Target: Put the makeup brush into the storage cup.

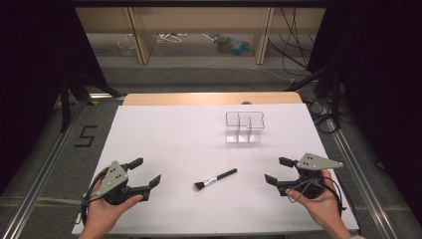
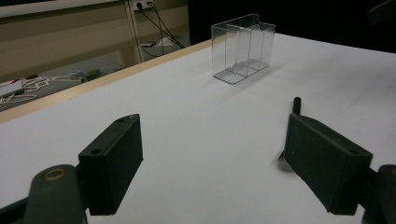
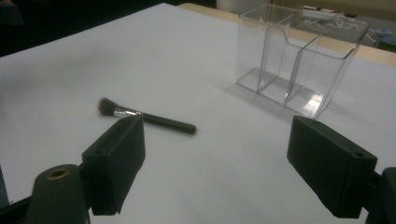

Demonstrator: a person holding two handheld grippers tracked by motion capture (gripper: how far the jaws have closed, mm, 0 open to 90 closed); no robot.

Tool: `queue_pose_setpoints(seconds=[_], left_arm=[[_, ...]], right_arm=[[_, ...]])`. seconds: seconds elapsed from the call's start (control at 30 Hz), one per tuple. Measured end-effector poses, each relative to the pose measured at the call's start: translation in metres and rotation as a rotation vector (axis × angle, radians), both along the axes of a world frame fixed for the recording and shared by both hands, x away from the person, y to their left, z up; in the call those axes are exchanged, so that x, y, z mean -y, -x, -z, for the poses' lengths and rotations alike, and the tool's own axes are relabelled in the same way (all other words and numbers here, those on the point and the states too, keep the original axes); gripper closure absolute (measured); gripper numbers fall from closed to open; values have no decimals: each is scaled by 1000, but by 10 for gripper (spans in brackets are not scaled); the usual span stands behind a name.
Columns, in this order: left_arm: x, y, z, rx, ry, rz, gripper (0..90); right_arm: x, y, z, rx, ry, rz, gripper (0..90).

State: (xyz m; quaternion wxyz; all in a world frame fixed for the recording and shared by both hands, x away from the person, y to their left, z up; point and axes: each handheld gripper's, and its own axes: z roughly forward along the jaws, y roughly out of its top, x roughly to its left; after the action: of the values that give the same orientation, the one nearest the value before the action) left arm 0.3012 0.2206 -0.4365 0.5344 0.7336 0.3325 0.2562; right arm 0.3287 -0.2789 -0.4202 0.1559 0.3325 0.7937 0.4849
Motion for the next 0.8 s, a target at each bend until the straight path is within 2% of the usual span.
queue_pose_setpoints(seconds=[0.03, 0.13, 0.3, 0.33, 0.37, 0.43, 0.47, 0.5, 0.53, 0.6, 0.63, 0.7, 0.77, 0.8], left_arm=[[0, 0, 0, -2, -3, 2, 194], [1, 0, 1, -3, -10, 11, 194], [1, 0, 1, -14, -19, 19, 194], [2, 0, 2, -24, -8, 13, 194], [2, -1, 2, -16, -14, 20, 194], [3, 0, 3, -32, -15, 19, 195], [3, -1, 3, -27, -23, 22, 195], [3, -1, 3, -27, -23, 22, 196], [3, -1, 3, -24, -25, 28, 196], [4, -1, 3, -28, -39, 25, 196], [5, 0, 4, -39, -29, 24, 196], [4, -1, 4, -31, -42, 27, 196], [4, -1, 4, -35, -48, 28, 197], [4, -1, 4, -35, -48, 28, 198]], right_arm=[[0, 0, 0, 0, 0, 0, 197], [-10, -1, 3, 11, 103, -37, 206], [-24, -4, 6, 9, 219, -105, 210], [-24, -4, 6, 9, 219, -105, 210], [-27, -4, 6, 18, 236, -115, 210], [-36, -6, 7, 25, 285, -160, 220], [-40, -7, 7, 32, 303, -176, 222], [-40, -7, 7, 32, 303, -176, 222], [-43, -7, 7, 30, 333, -192, 223], [-56, -9, 7, 55, 409, -243, 226], [-61, -10, 7, 64, 431, -253, 226], [-66, -11, 6, 73, 450, -270, 226], [-81, -15, 6, 78, 497, -314, 229], [-81, -15, 6, 78, 497, -314, 229]])
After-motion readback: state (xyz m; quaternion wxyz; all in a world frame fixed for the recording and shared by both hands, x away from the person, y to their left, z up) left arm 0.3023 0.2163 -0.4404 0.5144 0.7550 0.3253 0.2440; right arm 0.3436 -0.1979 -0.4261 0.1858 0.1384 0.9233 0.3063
